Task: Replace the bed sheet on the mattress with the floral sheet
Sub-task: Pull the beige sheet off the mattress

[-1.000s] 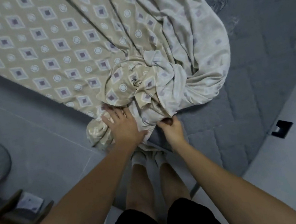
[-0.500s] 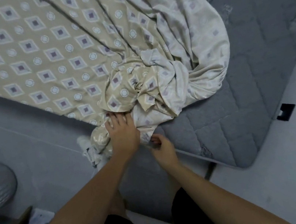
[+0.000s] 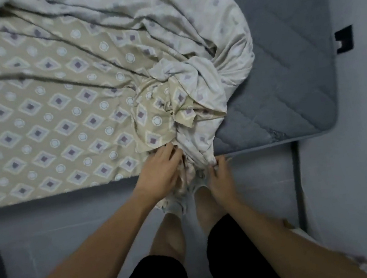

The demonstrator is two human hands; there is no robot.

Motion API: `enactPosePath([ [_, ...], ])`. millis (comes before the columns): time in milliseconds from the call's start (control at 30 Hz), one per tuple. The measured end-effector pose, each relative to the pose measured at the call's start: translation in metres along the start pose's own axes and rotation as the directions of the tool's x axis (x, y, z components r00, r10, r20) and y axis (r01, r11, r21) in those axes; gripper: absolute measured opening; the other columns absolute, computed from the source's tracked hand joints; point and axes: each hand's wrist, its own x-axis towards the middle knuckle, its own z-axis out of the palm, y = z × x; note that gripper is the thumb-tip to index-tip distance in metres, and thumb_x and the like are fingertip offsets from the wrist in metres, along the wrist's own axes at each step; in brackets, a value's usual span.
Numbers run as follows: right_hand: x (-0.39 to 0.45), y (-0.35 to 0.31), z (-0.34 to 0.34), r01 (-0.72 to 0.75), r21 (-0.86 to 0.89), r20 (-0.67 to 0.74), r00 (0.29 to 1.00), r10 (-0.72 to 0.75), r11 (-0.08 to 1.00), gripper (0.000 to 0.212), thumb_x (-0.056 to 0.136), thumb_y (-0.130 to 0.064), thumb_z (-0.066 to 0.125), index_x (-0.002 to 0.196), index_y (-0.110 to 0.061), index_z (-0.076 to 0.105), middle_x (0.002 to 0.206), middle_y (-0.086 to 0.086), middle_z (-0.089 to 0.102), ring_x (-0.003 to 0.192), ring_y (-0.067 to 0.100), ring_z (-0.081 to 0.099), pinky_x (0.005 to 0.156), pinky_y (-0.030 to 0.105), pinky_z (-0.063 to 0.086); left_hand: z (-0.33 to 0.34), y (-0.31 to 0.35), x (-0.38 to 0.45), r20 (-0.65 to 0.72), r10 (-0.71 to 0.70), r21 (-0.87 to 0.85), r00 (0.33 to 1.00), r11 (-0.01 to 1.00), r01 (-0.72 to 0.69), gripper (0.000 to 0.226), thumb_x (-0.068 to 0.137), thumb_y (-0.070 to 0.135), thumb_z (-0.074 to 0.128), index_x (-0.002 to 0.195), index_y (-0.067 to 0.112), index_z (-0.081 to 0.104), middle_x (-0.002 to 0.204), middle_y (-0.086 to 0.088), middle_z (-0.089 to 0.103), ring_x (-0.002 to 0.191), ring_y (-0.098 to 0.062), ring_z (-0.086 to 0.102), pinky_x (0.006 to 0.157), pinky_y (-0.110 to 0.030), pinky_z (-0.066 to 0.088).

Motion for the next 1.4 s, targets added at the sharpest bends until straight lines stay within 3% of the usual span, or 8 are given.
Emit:
enactPosePath([
  [200,0.017,0.037,0.011,-0.192,0.145,0.169,0.971,0.167,0.971,0.035,0.079,-0.023,0.074,0.109,-0.029,0.057,0.102,-0.007,0.069,0.098,0.017,0.068,0.088,0.046,0.057,-0.023,-0.004,0.066,0.191,0.462,0.175,0.866,0.852,-0.493,0.062,0.087,0.021,0.060,0.147,0.017,0.046,0.151,-0.007,0.044,0.132,-0.029,0.046,0.089,-0.040,0.048],
  [400,0.032,0.060,-0.007,-0.142,-0.088,0.214,0.964,0.158,0.986,0.017,0.079,-0.033,0.072,0.085,-0.017,0.073,0.086,0.001,0.069,0.087,0.019,0.067,0.076,0.040,0.057,-0.022,-0.005,0.137,0.611,0.470,0.077,0.636,0.765,-0.640,0.095,0.093,0.037,0.063,0.165,0.036,0.002,0.172,0.014,-0.013,0.159,-0.015,-0.009,0.107,-0.036,0.046],
  [567,0.014,0.056,0.006,0.068,-0.258,0.109,0.993,-0.041,0.964,0.023,0.090,-0.030,0.066,0.107,-0.014,0.068,0.112,0.004,0.060,0.112,0.025,0.052,0.095,0.038,0.048,-0.015,-0.005,0.139,0.558,0.600,0.118,0.573,0.627,-0.770,0.071,0.095,0.026,0.063,0.159,0.015,0.033,0.161,-0.001,0.030,0.149,-0.027,0.014,0.104,-0.038,0.047],
  [867,-0.071,-0.031,0.094,-0.328,-0.134,-0.106,0.943,0.316,0.935,0.034,0.105,-0.025,0.051,0.136,-0.015,0.049,0.121,0.022,0.067,0.109,0.045,0.062,0.087,0.048,0.050,-0.058,-0.054,0.097,0.481,0.750,0.219,0.455,0.400,-0.890,0.020,0.089,0.023,0.052,0.096,0.015,0.068,0.096,-0.004,0.069,0.096,-0.027,0.061,0.069,-0.040,0.054],
  [1100,-0.116,-0.080,0.166,-0.356,0.098,-0.146,0.918,0.368,0.929,0.044,0.103,-0.029,0.055,0.144,-0.014,0.050,0.124,0.020,0.066,0.116,0.043,0.060,0.090,0.046,0.048,-0.085,-0.114,0.057,0.542,0.737,0.271,0.405,0.303,-0.913,0.036,0.099,0.031,0.045,0.125,0.015,0.063,0.130,-0.011,0.060,0.120,-0.031,0.053,0.091,-0.047,0.050],
  [1200,-0.103,-0.049,0.179,-0.279,0.196,-0.180,0.932,0.315,0.940,0.070,0.089,-0.053,0.072,0.144,-0.019,0.045,0.135,0.005,0.047,0.134,0.029,0.045,0.109,0.042,0.043,-0.081,-0.112,0.058,0.574,0.746,0.241,0.338,0.241,-0.940,0.063,0.099,0.063,0.041,0.142,0.019,0.056,0.156,-0.013,0.040,0.145,-0.032,0.036,0.114,-0.047,0.037],
  [1300,-0.085,-0.024,0.194,-0.259,0.201,-0.093,0.955,0.282,0.945,0.124,0.068,-0.069,0.083,0.163,-0.021,0.018,0.162,-0.004,0.018,0.153,0.019,0.015,0.123,0.038,0.021,-0.067,-0.104,0.064,0.732,0.617,0.205,0.289,0.205,-0.957,0.117,0.075,0.096,0.039,0.165,0.027,0.010,0.173,-0.011,-0.002,0.160,-0.028,-0.001,0.128,-0.047,-0.001],
  [1400,-0.075,-0.015,0.221,-0.159,0.145,-0.042,0.985,0.166,0.977,0.128,0.061,-0.074,0.081,0.162,-0.019,0.023,0.163,0.005,0.028,0.153,0.026,0.022,0.126,0.041,0.022,-0.056,-0.103,0.070,0.808,0.487,0.303,0.331,0.138,-0.943,0.140,0.064,0.096,0.057,0.163,0.028,-0.016,0.171,-0.007,-0.019,0.158,-0.025,-0.017,0.127,-0.047,-0.010],
])
